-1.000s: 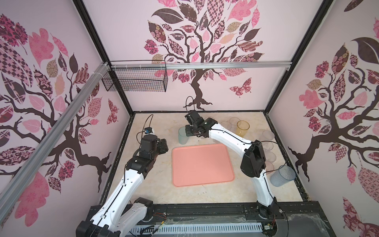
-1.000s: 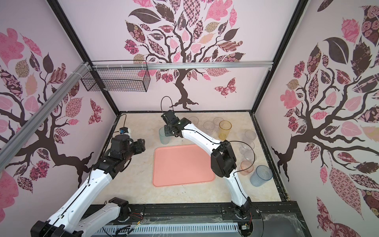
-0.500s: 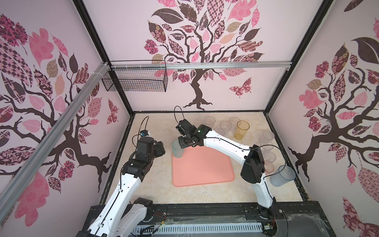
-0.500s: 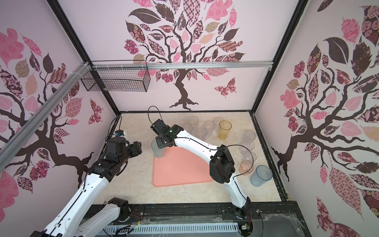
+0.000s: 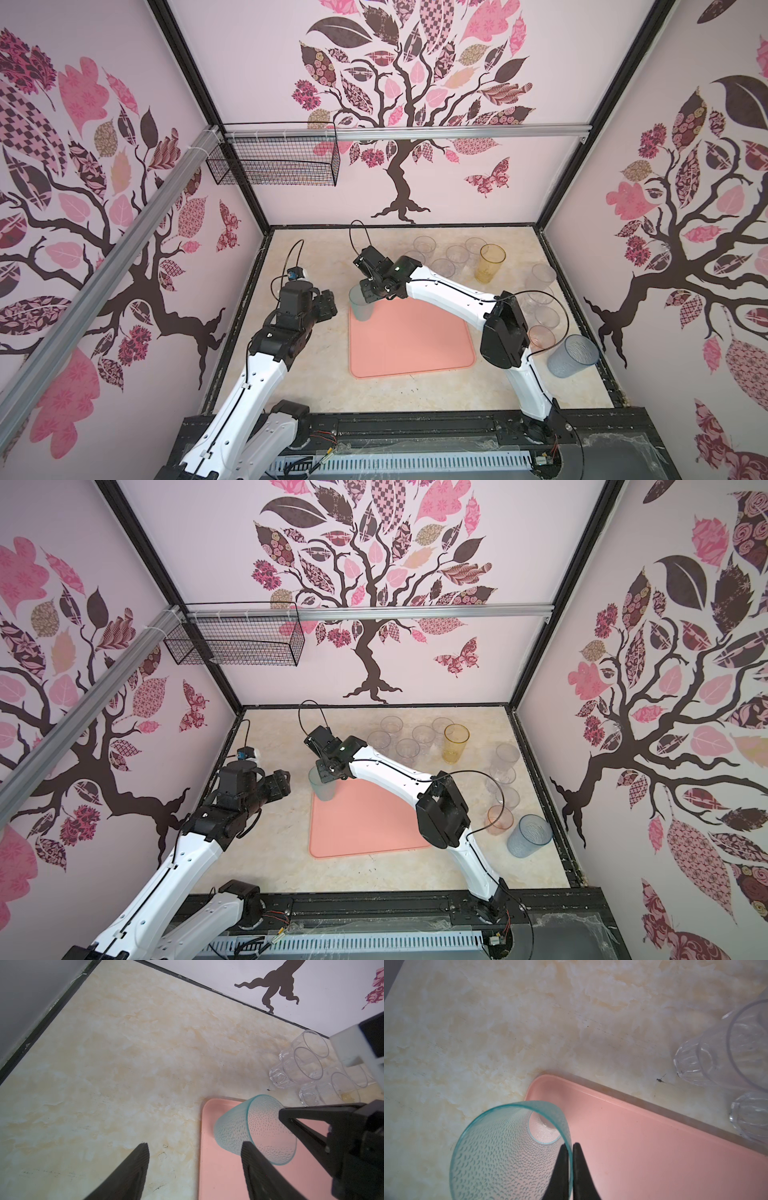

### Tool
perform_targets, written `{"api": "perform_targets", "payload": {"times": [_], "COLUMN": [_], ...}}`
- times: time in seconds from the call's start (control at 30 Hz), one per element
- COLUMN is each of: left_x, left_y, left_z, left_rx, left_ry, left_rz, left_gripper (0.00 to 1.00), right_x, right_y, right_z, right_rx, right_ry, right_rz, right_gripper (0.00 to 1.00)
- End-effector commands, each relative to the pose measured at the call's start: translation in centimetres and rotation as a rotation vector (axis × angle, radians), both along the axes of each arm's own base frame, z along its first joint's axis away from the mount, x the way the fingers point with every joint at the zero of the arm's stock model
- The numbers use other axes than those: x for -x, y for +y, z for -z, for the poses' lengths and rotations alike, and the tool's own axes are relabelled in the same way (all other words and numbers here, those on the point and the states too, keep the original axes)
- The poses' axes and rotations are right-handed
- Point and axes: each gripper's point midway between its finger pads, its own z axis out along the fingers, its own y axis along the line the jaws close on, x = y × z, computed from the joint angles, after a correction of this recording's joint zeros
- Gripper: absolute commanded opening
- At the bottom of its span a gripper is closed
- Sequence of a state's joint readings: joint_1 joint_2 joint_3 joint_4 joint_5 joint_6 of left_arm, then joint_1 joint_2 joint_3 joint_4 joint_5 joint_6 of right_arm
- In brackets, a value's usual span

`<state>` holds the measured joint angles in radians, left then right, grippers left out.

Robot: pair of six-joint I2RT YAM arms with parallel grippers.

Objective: Place the glasses into the tray
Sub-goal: 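Lift the teal cup with right gripper and set it upright on the tray, then swing right gripper to the amber-yellow glass while left gripper moves over tray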

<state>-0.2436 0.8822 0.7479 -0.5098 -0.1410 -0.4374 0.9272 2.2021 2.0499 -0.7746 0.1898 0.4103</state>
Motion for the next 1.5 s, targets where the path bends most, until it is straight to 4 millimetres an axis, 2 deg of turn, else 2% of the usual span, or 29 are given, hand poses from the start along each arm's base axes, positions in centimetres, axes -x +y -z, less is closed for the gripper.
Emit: {"api": "perform_targets", "payload": {"times": [0.0,0.57,0.63,0.8,1.1,1.2,1.3,1.37,1.47], "left_x": [0.0,-0.1,-0.1,-0.2,-0.3,-0.2,0.0,0.1,0.0], "left_y": [-0.3,-0.7,-0.7,-0.8,-1.8,-2.6,-4.2,-5.6,-8.3], "left_z": [1.1,1.7,1.6,0.9,-2.6,-3.4,-4.2,-4.8,-5.6], "left_rx": [0.016,0.042,0.039,0.033,0.017,-0.012,-0.093,-0.138,-0.156], "left_ry": [0.014,0.015,0.018,0.005,-0.034,-0.039,-0.044,-0.061,-0.098], "left_rz": [0.008,0.023,0.023,0.037,0.112,0.156,0.229,0.278,0.35], "left_gripper": [0.74,0.74,0.74,0.74,0.74,0.74,0.74,0.74,0.74], "right_x": [-0.7,-1.6,-1.6,-1.5,-0.1,0.6,1.4,1.6,1.7], "right_y": [0.7,1.4,1.4,1.3,0.8,-0.7,-3.5,-6.0,-10.9], "right_z": [0.8,2.8,2.6,0.2,-6.4,-8.1,-9.2,-9.7,-9.3], "right_rx": [0.015,0.033,0.032,0.001,-0.123,-0.16,-0.208,-0.24,-0.219], "right_ry": [-0.017,-0.024,-0.023,-0.04,-0.054,-0.05,-0.044,-0.044,-0.051], "right_rz": [0.0,0.012,0.013,0.014,-0.014,-0.021,0.0,0.041,0.14], "right_gripper": [0.0,0.0,0.04,0.25,0.41,0.45,0.49,0.52,0.56]}}
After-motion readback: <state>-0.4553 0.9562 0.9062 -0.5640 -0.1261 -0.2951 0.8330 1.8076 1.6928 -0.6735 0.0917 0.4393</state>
